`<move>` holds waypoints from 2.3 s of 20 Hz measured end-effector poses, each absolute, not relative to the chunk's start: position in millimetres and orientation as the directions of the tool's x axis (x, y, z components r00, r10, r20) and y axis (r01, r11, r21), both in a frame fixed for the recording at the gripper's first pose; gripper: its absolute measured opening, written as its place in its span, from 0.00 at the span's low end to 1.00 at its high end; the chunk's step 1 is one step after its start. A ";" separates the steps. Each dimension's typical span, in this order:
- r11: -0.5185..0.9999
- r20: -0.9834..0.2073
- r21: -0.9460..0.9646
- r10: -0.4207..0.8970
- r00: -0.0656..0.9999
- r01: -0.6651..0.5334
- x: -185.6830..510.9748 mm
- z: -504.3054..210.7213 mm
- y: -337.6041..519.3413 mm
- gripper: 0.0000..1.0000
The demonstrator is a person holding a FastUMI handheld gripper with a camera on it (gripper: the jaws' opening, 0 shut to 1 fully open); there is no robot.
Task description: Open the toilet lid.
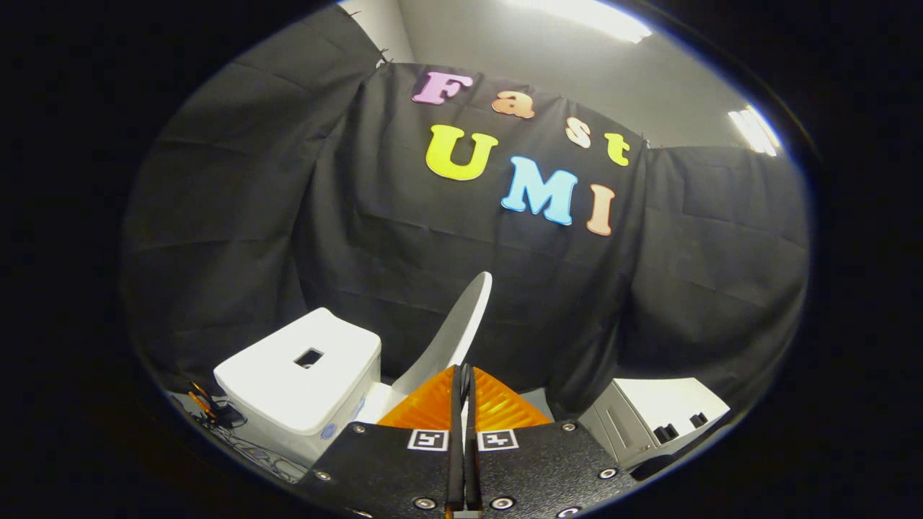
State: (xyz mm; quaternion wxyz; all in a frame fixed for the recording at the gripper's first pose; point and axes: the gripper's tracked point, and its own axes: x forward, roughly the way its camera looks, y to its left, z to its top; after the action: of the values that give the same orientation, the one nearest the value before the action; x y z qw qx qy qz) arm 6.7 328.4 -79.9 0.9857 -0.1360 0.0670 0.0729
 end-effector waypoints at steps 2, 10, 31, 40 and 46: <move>0.942 -0.132 -0.289 0.136 0.982 -0.170 3.3 -76.0 341.9 0.01; 0.969 -0.140 -0.122 0.197 0.970 -0.214 -1.2 -73.5 386.1 0.00; 0.881 -0.156 -0.069 0.453 0.878 -0.467 -16.0 -72.4 471.2 0.03; 0.815 0.030 0.149 0.562 0.826 -0.560 -27.9 -27.4 436.2 0.78; 0.836 0.099 0.205 0.500 0.860 -0.510 11.2 1.2 362.8 0.94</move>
State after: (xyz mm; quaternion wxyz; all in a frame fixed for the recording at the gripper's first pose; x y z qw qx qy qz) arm 11.2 362.8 1.2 0.9578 0.1126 -0.0208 0.2635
